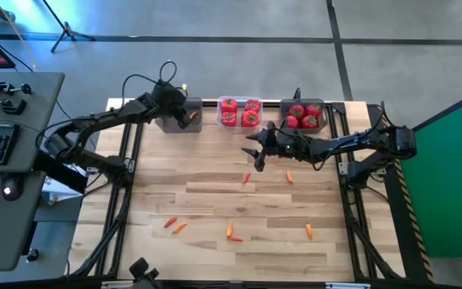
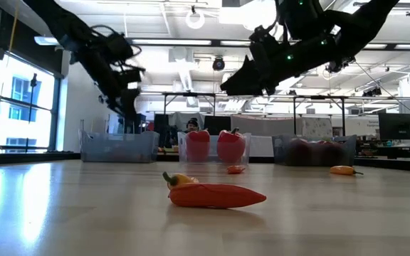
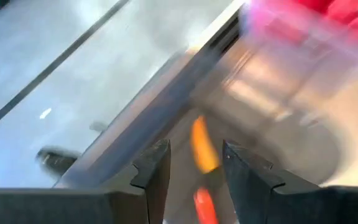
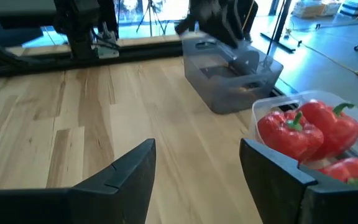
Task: Sort produce into baskets
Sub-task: Put the orange chili pepper into the left black bin
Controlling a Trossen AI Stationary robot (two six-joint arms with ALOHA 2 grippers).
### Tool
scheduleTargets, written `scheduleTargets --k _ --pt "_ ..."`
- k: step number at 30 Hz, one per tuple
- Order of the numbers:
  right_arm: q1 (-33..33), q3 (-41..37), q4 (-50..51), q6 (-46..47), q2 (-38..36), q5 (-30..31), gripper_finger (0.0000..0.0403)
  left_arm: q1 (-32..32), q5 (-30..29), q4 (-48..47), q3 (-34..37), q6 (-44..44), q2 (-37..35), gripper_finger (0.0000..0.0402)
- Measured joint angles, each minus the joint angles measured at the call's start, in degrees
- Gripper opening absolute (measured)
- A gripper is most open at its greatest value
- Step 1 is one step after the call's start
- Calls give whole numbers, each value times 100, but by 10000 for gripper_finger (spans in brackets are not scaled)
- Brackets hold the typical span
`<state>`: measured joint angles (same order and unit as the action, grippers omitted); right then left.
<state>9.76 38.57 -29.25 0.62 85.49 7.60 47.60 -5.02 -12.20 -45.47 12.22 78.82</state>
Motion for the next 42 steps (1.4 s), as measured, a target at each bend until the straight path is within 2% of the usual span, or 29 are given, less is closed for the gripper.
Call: scheduleTargets --k 4,11,18,24,35,42 --pt "-4 0 189 0 0 -2 224 -155 277 423 448 -170 -608 126" --pt "-6 0 191 0 -2 -209 224 -798 315 1351 1401 -438 -1692 81" --pt "-148 0 528 -50 -2 -358 224 -1756 781 1313 1759 -640 -2443 57" --pt "-234 0 655 -57 -2 -356 224 -2821 949 298 1590 -1320 -2733 42" --pt "-234 0 662 -214 -2 -350 224 -4836 403 -2131 1138 -3160 -2751 28" --pt "-234 0 679 -269 -2 -348 224 -6151 331 -2472 1125 -4560 -2638 32"
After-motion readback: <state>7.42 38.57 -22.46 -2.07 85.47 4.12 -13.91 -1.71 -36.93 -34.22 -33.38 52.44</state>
